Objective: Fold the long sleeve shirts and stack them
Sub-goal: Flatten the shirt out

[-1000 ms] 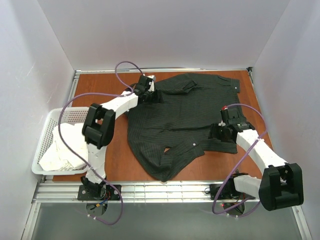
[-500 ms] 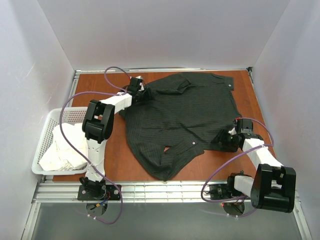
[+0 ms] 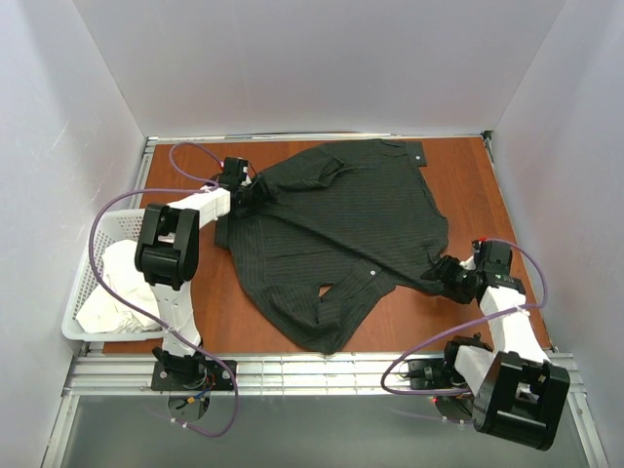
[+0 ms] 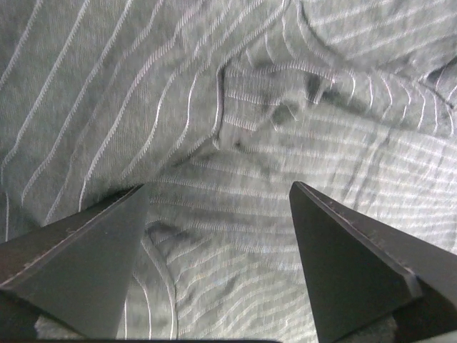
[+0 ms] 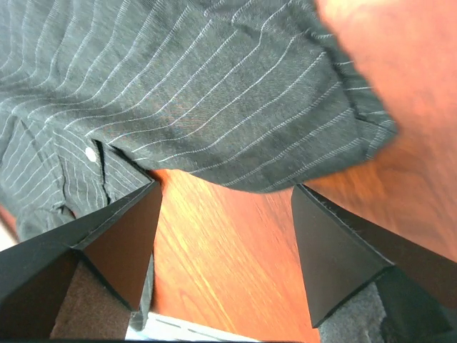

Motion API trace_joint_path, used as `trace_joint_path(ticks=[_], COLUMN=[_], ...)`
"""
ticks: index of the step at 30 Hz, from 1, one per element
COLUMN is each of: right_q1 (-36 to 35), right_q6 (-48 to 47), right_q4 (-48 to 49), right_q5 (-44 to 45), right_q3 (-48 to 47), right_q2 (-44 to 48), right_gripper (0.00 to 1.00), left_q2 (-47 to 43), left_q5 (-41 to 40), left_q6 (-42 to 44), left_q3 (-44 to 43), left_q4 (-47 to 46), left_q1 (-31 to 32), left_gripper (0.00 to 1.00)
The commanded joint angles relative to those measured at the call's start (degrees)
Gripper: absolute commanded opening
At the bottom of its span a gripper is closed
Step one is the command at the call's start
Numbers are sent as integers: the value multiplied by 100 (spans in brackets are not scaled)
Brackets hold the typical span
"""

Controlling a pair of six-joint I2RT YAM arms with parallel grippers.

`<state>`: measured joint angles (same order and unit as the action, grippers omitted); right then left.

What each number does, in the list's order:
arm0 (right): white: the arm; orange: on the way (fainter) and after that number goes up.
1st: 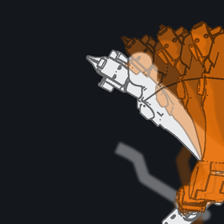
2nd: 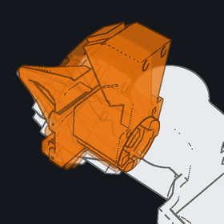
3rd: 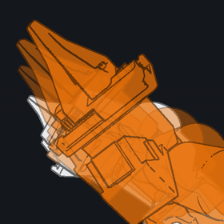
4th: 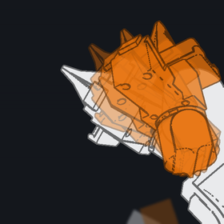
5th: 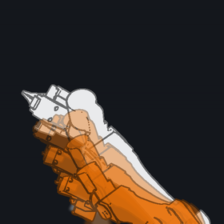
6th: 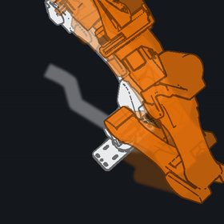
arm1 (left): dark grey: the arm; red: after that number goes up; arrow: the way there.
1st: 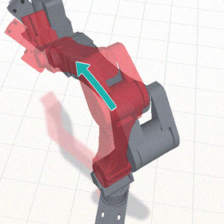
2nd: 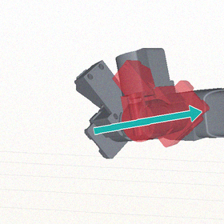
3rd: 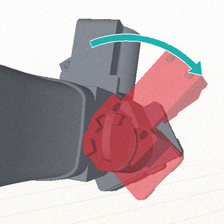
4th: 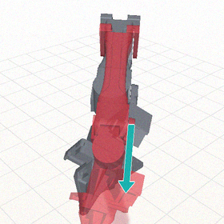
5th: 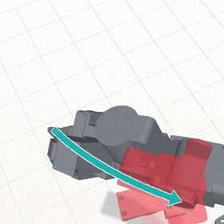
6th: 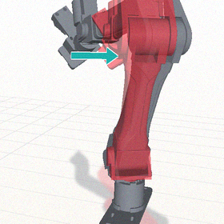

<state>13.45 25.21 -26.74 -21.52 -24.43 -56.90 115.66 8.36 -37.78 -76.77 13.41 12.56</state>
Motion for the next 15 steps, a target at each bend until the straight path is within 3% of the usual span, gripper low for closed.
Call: trace_joint_path(ticks=[1, 4, 8, 15], right_q1=[-123, -702, -1809, -2198], right_q6=[-87, -209, -517, -1132], right_q4=[-367, -349, -192, 424], right_q5=[525, 929, 1404, 1615], right_q3=[-735, -1570, -2495, -3733], right_q2=[443, 269, -689, -2341], right_gripper=[70, 70, 67, 57], left_q2=[-850, -1728, -2599, -3137], left_q5=[26, -403, -564, -248], left_q6=[332, 640, 658, 315], left_q3=[145, 372, 1119, 2411], left_q4=[618, 935, 1269, 1516], left_q1=[202, 808, 1696, 2750], left_gripper=[78, 79, 79, 71])
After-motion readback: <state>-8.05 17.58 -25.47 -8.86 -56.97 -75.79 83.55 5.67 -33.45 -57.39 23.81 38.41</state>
